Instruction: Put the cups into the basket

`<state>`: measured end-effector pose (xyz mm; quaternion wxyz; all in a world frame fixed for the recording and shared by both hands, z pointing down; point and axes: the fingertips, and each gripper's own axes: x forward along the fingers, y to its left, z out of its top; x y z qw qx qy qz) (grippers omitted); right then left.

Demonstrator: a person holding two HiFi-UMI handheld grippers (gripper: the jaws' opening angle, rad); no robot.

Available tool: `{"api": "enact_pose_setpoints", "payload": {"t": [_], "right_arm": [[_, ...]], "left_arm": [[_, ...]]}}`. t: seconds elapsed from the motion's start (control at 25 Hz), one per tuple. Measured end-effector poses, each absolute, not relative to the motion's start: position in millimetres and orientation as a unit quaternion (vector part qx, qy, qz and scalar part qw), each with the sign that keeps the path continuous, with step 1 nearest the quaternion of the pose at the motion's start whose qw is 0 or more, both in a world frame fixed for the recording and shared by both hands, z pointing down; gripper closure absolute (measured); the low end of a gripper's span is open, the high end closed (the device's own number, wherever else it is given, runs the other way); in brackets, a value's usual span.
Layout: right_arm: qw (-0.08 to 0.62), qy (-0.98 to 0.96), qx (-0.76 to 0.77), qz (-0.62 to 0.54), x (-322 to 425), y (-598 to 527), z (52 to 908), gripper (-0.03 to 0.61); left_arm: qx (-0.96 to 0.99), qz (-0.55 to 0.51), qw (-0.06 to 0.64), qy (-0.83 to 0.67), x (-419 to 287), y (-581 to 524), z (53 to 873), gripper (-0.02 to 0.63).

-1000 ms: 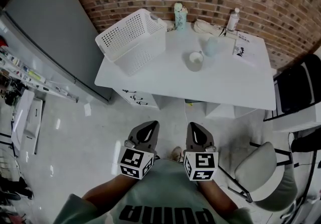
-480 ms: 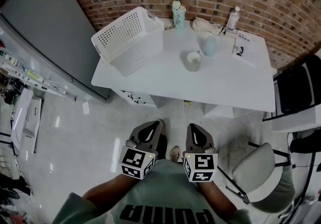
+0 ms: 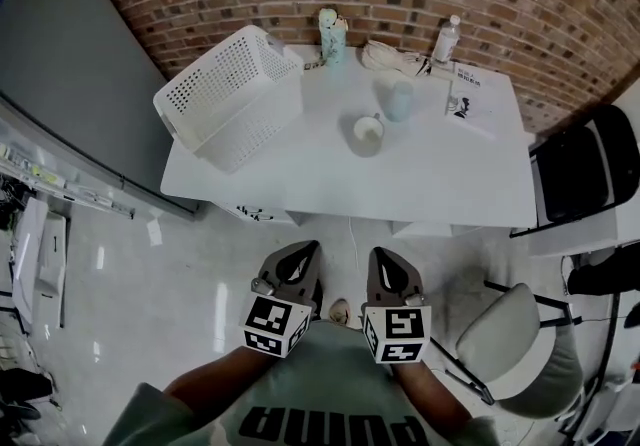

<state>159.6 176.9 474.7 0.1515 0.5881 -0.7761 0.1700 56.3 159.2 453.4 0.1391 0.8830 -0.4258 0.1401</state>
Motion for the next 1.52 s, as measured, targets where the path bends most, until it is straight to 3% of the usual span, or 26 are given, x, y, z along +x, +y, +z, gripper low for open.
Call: {"api": "enact_pose_setpoints", "payload": {"t": [0.92,1.52], "right_arm": [[0.191,-0.732,0.628,0.185,140.0,12.2,477.8,0.566],[0.203,-0.720,0.634,0.195,145.0,-34.2,481.3,0.566]], "left_arm": [[0.907,0.132,0.143,-0.374,36.9,-21.1,455.4,0.606],[0.913,0.139,0.151,-0.353,48.0,-70.6,462.6,0.606]]}}
